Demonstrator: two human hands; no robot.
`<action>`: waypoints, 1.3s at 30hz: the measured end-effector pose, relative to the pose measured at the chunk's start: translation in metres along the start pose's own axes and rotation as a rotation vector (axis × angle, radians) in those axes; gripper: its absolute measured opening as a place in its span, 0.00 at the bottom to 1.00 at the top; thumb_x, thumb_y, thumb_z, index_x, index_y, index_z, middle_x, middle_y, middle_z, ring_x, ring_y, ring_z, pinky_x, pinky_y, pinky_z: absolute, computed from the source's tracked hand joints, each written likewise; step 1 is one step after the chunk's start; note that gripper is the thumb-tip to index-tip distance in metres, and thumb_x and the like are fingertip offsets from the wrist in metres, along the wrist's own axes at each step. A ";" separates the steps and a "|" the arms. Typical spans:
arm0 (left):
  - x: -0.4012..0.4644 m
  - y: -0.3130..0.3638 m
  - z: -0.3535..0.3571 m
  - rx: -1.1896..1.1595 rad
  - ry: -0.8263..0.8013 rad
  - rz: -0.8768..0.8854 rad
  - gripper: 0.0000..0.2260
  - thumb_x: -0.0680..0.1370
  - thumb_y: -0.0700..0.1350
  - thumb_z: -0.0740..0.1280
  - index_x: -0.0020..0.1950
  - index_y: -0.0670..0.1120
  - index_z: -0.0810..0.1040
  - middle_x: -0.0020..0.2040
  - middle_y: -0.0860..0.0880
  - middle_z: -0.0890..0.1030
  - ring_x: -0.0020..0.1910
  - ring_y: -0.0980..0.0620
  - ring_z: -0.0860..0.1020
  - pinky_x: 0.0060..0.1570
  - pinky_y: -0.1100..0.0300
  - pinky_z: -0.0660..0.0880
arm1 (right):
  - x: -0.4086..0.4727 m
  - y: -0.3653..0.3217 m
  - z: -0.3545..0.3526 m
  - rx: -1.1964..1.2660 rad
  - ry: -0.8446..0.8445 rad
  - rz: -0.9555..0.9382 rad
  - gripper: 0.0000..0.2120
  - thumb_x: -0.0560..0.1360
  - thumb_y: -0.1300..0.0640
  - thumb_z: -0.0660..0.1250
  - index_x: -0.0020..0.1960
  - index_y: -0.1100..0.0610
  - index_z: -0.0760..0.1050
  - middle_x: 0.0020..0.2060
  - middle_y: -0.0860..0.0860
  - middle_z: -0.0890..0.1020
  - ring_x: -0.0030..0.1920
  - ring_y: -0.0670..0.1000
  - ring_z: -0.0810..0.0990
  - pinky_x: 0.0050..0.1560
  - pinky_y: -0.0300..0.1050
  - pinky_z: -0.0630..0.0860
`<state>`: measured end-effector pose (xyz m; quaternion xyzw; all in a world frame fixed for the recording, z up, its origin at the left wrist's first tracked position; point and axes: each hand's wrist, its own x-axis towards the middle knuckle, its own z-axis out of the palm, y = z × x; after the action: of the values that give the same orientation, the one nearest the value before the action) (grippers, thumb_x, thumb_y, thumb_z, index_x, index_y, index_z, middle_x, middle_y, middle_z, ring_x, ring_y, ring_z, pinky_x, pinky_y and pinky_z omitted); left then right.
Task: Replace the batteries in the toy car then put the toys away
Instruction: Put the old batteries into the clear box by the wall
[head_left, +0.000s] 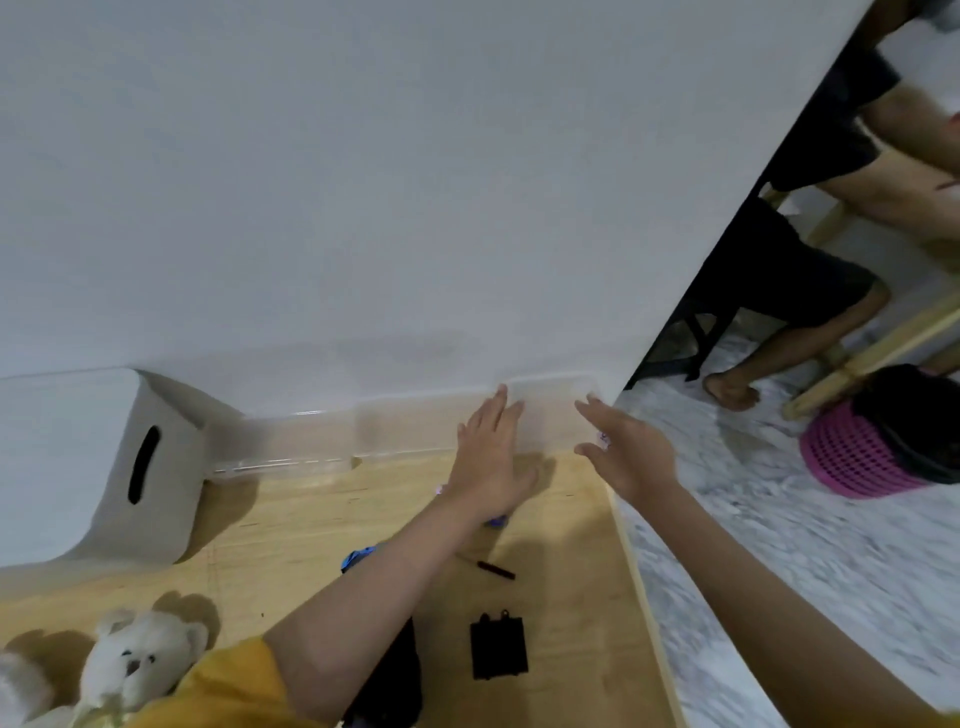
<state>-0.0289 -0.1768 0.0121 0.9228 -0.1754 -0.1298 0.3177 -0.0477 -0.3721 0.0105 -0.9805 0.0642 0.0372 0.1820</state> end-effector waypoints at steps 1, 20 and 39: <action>0.010 0.001 0.002 0.023 -0.008 0.028 0.34 0.75 0.51 0.66 0.77 0.49 0.53 0.78 0.52 0.44 0.76 0.51 0.45 0.74 0.45 0.45 | 0.004 0.004 0.003 -0.009 -0.027 -0.026 0.26 0.75 0.50 0.66 0.71 0.43 0.64 0.73 0.41 0.63 0.56 0.45 0.79 0.52 0.42 0.73; 0.056 -0.032 0.040 0.227 0.200 0.342 0.23 0.71 0.51 0.66 0.64 0.43 0.76 0.69 0.42 0.72 0.68 0.45 0.67 0.67 0.51 0.68 | 0.019 0.024 0.039 -0.024 0.367 -0.283 0.22 0.62 0.57 0.80 0.55 0.52 0.81 0.58 0.49 0.81 0.25 0.48 0.80 0.21 0.41 0.76; 0.059 -0.036 0.034 0.358 0.188 0.437 0.24 0.72 0.51 0.71 0.63 0.40 0.77 0.67 0.39 0.74 0.64 0.40 0.72 0.64 0.49 0.70 | 0.024 0.024 0.032 -0.054 0.356 -0.308 0.22 0.60 0.55 0.81 0.53 0.48 0.82 0.55 0.46 0.83 0.25 0.46 0.80 0.21 0.38 0.75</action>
<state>0.0213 -0.1926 -0.0444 0.9125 -0.3597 0.0606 0.1853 -0.0288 -0.3857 -0.0304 -0.9744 -0.0560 -0.1628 0.1448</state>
